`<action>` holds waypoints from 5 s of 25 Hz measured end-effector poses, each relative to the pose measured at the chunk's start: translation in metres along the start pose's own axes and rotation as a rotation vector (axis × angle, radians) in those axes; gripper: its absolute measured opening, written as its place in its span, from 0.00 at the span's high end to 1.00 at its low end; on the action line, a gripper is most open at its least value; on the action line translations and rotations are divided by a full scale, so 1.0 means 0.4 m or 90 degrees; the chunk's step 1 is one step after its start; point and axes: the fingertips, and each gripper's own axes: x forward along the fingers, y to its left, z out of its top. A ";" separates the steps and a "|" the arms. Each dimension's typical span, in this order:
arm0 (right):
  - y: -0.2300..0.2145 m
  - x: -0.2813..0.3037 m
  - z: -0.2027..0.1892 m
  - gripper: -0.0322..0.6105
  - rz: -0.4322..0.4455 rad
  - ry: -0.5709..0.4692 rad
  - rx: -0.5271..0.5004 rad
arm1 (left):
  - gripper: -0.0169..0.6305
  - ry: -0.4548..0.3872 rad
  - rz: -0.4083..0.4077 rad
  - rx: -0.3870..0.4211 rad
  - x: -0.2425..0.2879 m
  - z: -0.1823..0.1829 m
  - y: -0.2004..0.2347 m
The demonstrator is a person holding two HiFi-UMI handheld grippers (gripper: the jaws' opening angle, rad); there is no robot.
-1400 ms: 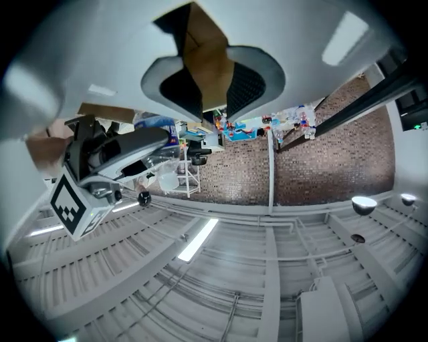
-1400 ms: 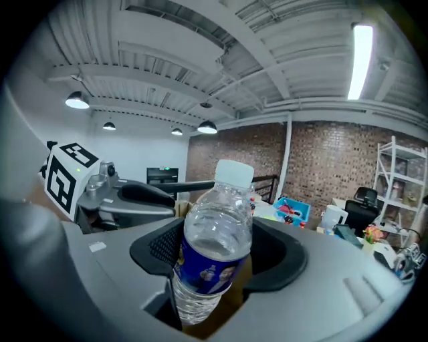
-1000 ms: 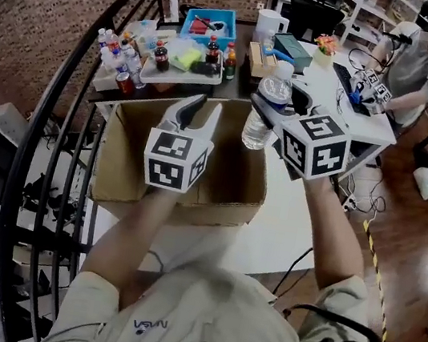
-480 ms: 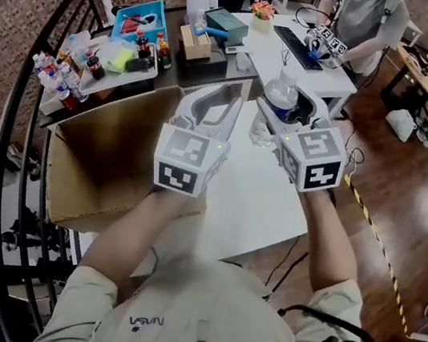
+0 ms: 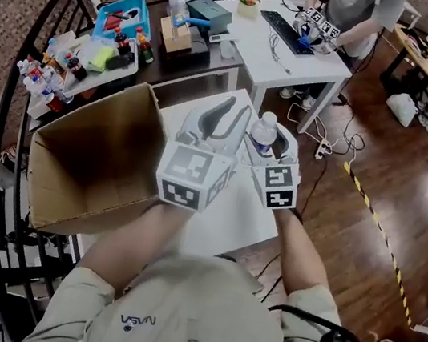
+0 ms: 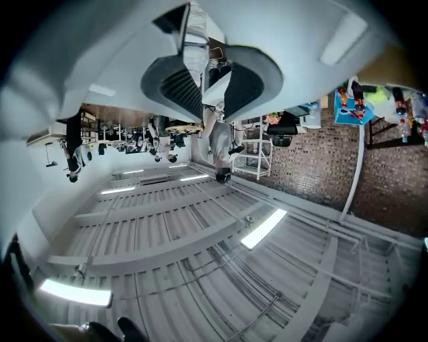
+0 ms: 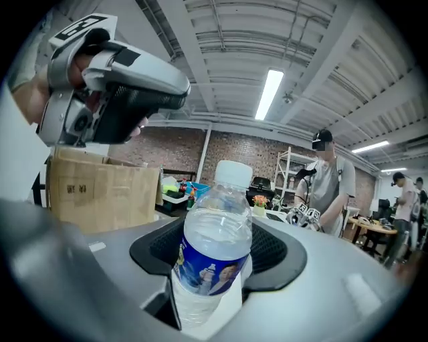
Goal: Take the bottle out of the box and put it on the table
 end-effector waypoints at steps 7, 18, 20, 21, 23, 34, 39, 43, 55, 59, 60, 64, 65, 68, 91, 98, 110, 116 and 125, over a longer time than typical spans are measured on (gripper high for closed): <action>0.035 0.069 -0.190 0.51 0.007 0.051 -0.012 | 0.82 0.006 -0.004 -0.032 0.026 -0.026 -0.032; 0.062 0.088 -0.286 0.50 -0.001 0.039 -0.032 | 0.82 0.026 0.018 -0.029 0.059 -0.068 -0.017; 0.075 0.074 -0.287 0.49 -0.005 0.029 -0.040 | 0.82 0.027 0.024 -0.030 0.058 -0.072 -0.012; 0.081 0.061 -0.291 0.48 -0.010 0.024 -0.042 | 0.82 0.028 0.026 -0.031 0.055 -0.077 -0.011; 0.086 0.033 -0.303 0.46 -0.027 0.014 -0.042 | 0.82 0.029 0.031 -0.035 0.046 -0.089 -0.012; 0.068 0.033 -0.331 0.40 -0.027 0.082 -0.012 | 0.82 0.005 0.018 -0.028 -0.048 -0.038 -0.030; 0.067 -0.046 -0.346 0.36 -0.053 0.107 0.023 | 0.82 -0.018 0.007 -0.040 -0.146 -0.016 -0.045; 0.061 -0.168 -0.283 0.40 -0.104 0.069 0.066 | 0.82 -0.049 -0.006 -0.033 -0.251 0.010 -0.079; 0.284 -0.449 0.066 0.90 -0.077 -0.059 0.104 | 0.97 -0.043 0.039 -0.016 -0.561 -0.106 -0.071; 0.362 -0.510 0.097 0.95 -0.045 -0.066 0.103 | 0.97 -0.048 0.056 0.012 -0.646 -0.120 -0.067; 0.379 -0.524 0.106 0.95 -0.037 -0.068 0.101 | 0.97 -0.051 0.066 0.017 -0.667 -0.127 -0.063; 0.435 -0.565 0.130 0.95 0.005 -0.071 0.097 | 0.97 -0.049 0.121 0.012 -0.744 -0.159 -0.051; 0.441 -0.575 0.130 0.95 0.015 -0.071 0.099 | 0.97 -0.045 0.137 0.011 -0.760 -0.167 -0.051; 0.442 -0.600 0.119 0.95 0.041 -0.075 0.107 | 0.97 -0.030 0.180 0.001 -0.804 -0.200 -0.052; 0.474 -0.707 0.043 0.95 0.207 -0.102 0.090 | 0.97 0.009 0.378 -0.028 -0.948 -0.304 -0.186; 0.475 -0.654 0.057 0.95 0.201 -0.116 0.090 | 0.97 0.009 0.395 -0.014 -0.934 -0.298 -0.140; 0.483 -0.622 0.038 0.95 0.192 -0.096 0.095 | 0.97 0.004 0.385 -0.026 -0.918 -0.303 -0.109; 0.482 -0.604 0.040 0.95 0.189 -0.095 0.095 | 0.97 0.008 0.375 -0.030 -0.906 -0.313 -0.093; 0.491 -0.575 0.036 0.95 0.185 -0.088 0.092 | 0.97 0.008 0.363 -0.026 -0.892 -0.316 -0.063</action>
